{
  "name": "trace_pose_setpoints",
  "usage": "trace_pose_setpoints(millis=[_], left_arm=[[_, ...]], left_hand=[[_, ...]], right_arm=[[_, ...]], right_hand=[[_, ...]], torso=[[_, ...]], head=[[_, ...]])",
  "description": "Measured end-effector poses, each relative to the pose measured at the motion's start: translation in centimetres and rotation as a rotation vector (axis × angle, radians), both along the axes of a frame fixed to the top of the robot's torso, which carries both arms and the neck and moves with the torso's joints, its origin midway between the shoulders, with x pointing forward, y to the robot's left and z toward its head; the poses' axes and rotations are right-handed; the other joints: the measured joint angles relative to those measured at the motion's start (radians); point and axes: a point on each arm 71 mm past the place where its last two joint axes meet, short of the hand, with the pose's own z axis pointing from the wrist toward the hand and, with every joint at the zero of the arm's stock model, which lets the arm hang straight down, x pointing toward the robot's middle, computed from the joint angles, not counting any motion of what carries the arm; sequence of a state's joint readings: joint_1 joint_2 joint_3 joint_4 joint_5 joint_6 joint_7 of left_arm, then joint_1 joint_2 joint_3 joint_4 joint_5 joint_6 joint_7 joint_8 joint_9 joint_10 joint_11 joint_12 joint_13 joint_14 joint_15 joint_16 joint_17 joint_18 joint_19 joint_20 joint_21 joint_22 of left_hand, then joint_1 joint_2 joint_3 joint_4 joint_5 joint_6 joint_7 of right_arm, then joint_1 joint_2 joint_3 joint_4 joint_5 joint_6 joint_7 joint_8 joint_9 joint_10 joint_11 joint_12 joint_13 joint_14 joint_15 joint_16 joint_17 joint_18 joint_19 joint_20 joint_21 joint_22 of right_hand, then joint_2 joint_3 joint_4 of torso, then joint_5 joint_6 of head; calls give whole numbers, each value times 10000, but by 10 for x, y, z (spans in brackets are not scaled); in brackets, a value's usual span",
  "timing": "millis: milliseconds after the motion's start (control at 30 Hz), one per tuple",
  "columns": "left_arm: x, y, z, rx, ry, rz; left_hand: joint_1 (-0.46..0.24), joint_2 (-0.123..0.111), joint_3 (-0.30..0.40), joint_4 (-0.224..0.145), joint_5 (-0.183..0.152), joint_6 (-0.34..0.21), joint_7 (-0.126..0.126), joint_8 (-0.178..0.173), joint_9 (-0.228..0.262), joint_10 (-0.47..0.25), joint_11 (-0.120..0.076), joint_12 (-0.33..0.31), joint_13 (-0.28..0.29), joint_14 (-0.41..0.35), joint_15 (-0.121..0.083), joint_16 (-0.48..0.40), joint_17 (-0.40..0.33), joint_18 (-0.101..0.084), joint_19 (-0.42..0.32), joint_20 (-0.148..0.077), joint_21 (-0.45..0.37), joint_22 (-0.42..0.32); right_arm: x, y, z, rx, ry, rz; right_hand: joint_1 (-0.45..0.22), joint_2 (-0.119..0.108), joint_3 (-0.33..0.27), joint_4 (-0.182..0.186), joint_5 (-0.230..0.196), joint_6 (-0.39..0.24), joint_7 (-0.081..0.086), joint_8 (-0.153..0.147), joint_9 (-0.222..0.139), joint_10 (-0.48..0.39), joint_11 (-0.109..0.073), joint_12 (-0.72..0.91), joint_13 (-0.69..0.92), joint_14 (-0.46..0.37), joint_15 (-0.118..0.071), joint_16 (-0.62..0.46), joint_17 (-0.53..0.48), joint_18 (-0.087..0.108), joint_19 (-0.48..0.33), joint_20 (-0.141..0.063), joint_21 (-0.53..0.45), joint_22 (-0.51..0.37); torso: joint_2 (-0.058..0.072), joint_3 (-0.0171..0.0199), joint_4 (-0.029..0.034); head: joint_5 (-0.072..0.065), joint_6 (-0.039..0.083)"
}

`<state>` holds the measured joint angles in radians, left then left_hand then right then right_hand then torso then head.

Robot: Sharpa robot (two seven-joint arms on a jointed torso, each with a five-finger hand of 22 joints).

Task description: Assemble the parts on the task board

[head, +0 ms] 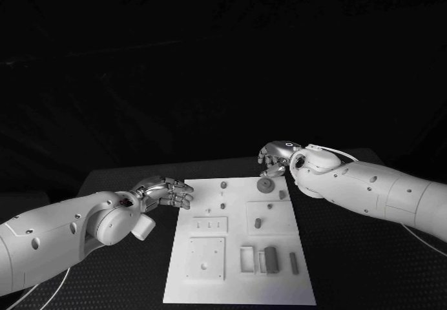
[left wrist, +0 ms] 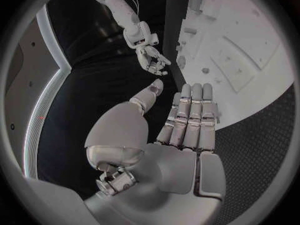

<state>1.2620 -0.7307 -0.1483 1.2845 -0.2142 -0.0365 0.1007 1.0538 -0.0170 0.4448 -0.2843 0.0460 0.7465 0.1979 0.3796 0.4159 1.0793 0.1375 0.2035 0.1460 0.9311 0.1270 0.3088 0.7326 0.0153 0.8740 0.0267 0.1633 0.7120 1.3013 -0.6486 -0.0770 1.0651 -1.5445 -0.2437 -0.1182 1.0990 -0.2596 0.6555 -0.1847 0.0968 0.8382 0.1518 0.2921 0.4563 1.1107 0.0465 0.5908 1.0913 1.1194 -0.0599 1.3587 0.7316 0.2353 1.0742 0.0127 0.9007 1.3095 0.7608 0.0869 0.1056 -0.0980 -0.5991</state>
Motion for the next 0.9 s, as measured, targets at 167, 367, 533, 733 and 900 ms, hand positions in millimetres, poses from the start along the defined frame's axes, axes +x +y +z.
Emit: trace_pose_setpoints(millis=[167,367,533,733,900], left_arm=[[0,0,0,0,5,5],[0,1,-2,2,26,11],[0,2,-2,16,25,46],[0,2,-2,17,30,43],[0,2,-3,19,43,39]], left_hand=[[0,0,0,0,0,0,0,0,0,0,0,0,0,0,0,0,-1,0,0,0,0,-1],[0,0,0,0,0,0,0,0,-1,-1,0,0,-1,0,0,0,-1,-1,0,0,0,-2],[0,0,0,0,0,0,0,0,-1,-1,1,0,-1,0,0,0,7,-1,0,0,0,-2],[0,0,0,0,0,0,0,0,-2,-1,1,0,-2,0,0,0,7,-1,0,0,0,6],[0,0,0,0,0,0,0,0,-2,-1,1,0,-3,-1,0,0,6,-2,-1,0,1,6]], right_arm=[[1,-9,-14,-240,458,-178],[-3,-12,-30,-381,966,-182],[-5,-14,-39,-481,1275,-193],[-5,-13,-40,-482,1315,-175],[-4,-12,-40,-471,1322,-141]], right_hand=[[-24,-24,6,6,0,-64,6,-42,24,-119,16,767,776,-12,11,304,165,0,-80,19,193,0],[-127,-18,28,28,0,-80,29,-78,80,-287,-33,2280,1804,-166,-14,1173,800,7,-91,12,541,0],[-199,-9,28,28,0,-149,85,-99,108,-495,-33,3178,2169,-278,30,1495,1050,7,-188,-17,747,0],[-212,5,65,46,0,-162,93,-99,147,-532,-1,3393,2170,-278,31,1545,1103,8,-162,-42,770,0],[-221,173,126,-15,0,-143,67,-92,176,-587,-20,3502,2166,-279,32,1547,1124,7,-148,-56,838,0]], torso=[[1,2,-2],[3,-5,16],[6,-11,20],[7,-20,34],[7,-23,49]], head=[[-64,4],[-96,-50],[-74,-97],[-58,-135],[-45,-144]])
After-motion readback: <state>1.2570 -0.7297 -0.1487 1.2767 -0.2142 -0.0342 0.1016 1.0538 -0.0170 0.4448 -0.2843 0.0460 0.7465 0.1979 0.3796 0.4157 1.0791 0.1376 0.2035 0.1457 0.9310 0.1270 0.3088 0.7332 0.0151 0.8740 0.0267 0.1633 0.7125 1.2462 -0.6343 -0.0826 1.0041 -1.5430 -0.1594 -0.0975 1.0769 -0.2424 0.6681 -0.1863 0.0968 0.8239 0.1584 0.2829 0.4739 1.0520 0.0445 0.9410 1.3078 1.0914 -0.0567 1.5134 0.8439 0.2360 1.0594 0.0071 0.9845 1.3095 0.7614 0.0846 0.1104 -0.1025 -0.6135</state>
